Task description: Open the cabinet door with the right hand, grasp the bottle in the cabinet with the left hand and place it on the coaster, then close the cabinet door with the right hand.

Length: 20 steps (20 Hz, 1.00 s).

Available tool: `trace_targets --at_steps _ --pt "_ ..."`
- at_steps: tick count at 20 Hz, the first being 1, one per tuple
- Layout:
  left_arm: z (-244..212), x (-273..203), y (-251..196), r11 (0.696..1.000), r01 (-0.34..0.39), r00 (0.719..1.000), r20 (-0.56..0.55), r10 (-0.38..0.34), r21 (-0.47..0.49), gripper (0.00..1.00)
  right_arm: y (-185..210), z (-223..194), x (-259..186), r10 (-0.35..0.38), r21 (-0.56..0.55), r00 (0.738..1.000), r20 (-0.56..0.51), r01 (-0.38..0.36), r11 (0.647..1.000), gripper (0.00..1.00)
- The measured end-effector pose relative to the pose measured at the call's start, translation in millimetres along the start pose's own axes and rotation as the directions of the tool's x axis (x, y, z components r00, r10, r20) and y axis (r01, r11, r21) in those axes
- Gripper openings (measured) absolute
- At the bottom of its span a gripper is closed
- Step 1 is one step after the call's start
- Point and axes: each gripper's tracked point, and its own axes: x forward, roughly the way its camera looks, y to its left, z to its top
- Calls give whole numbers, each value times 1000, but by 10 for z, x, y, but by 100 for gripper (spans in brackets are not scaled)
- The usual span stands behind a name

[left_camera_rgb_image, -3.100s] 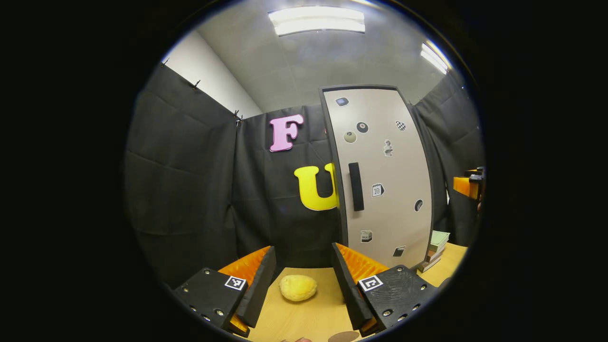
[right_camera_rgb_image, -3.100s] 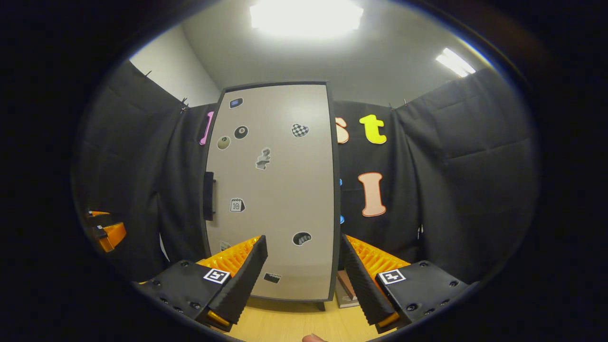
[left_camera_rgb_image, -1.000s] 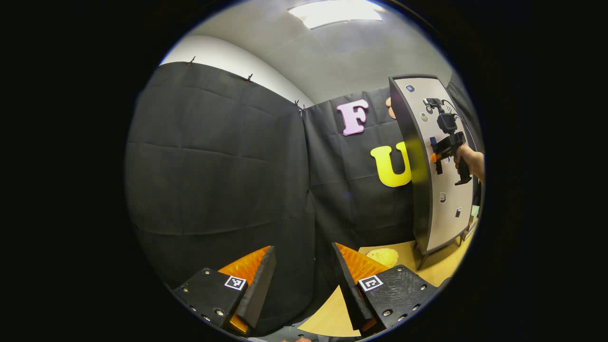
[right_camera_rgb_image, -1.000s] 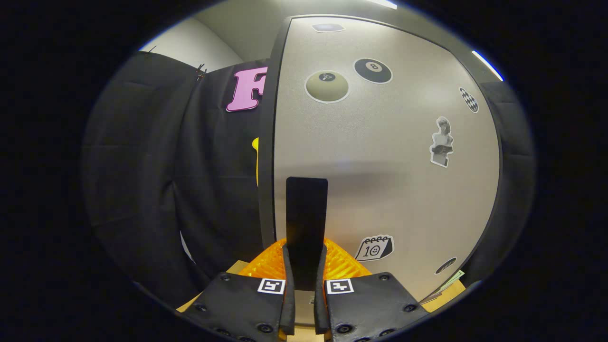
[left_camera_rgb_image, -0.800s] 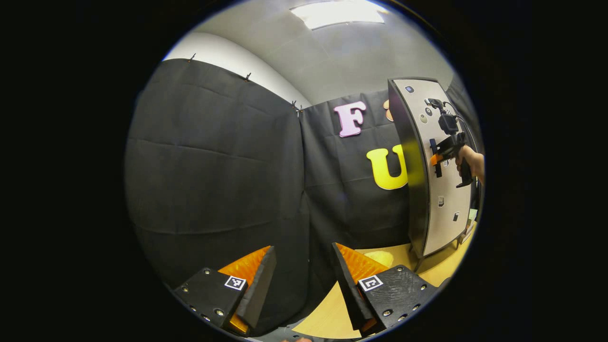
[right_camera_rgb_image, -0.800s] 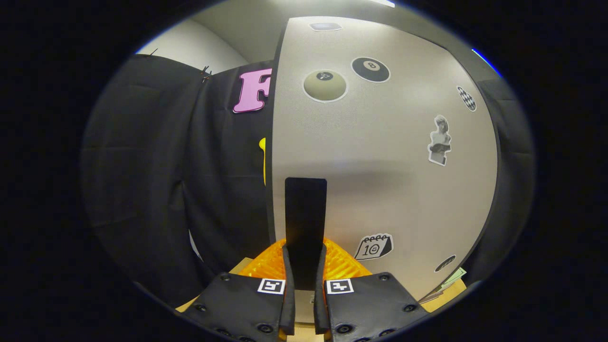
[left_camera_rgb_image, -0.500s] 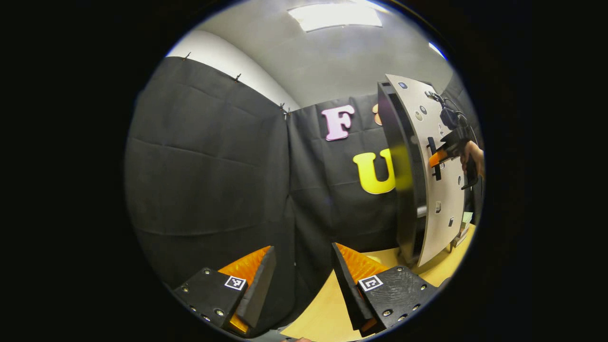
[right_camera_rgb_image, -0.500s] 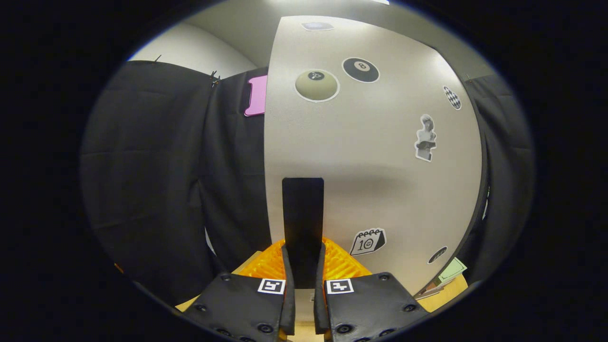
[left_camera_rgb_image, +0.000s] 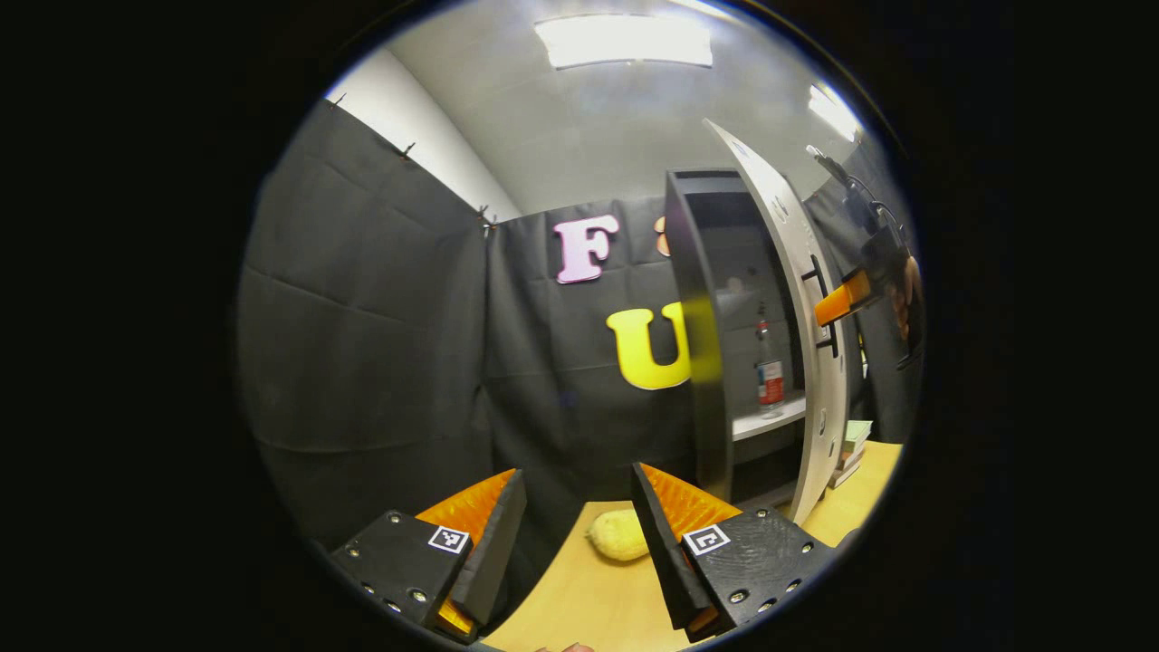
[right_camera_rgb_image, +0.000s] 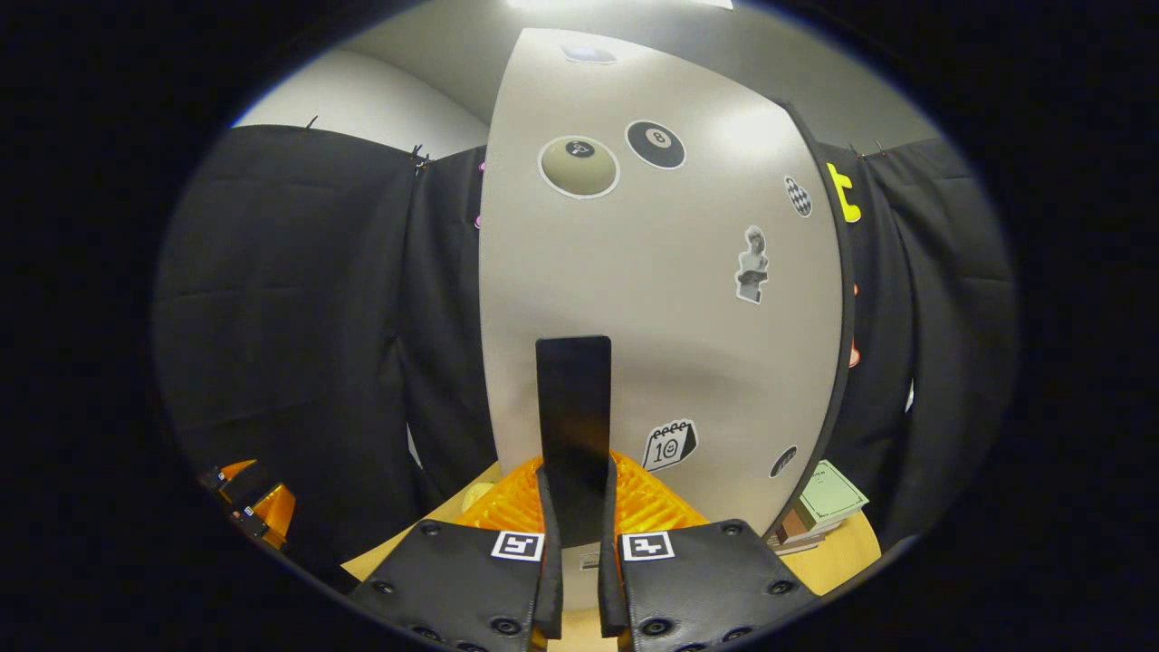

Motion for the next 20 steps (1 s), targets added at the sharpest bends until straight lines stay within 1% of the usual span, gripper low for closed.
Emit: trace_targets --at_steps 2,3,4,5,10,11,14,16,20 --pt "38 69 -259 999 41 999 5 -41 -6 67 -31 -7 -24 7 2 1000 -3 -7 1000 17" --pt "38 96 -383 998 60 998 7 -60 -8 67 -47 -17 -59 10 -1 1000 -5 -10 1000 14" --pt "53 103 -515 997 79 997 8 -79 -8 65 -66 -9 -91 6 -3 1000 3 -6 1000 14" --pt "74 130 -651 995 96 995 9 -96 -8 67 -86 -13 -117 6 -19 1000 1 -6 1000 17" --pt "148 225 -1333 984 178 984 14 -177 -18 67 -176 -33 -206 36 -29 999 -8 -36 999 17" --pt "167 254 -1487 981 192 981 15 -191 -22 67 -202 -30 -231 40 -34 999 -3 -40 999 14" --pt "264 260 -1945 970 240 971 22 -240 -38 67 -277 -42 -283 45 -26 999 -5 -46 999 17" --pt "317 257 -2195 965 260 965 32 -259 -32 67 -326 -43 -294 36 -18 999 2 -36 999 17" --pt "394 280 -2655 957 288 957 39 -287 -42 67 -476 -25 -352 -2 -49 1000 25 4 999 17"
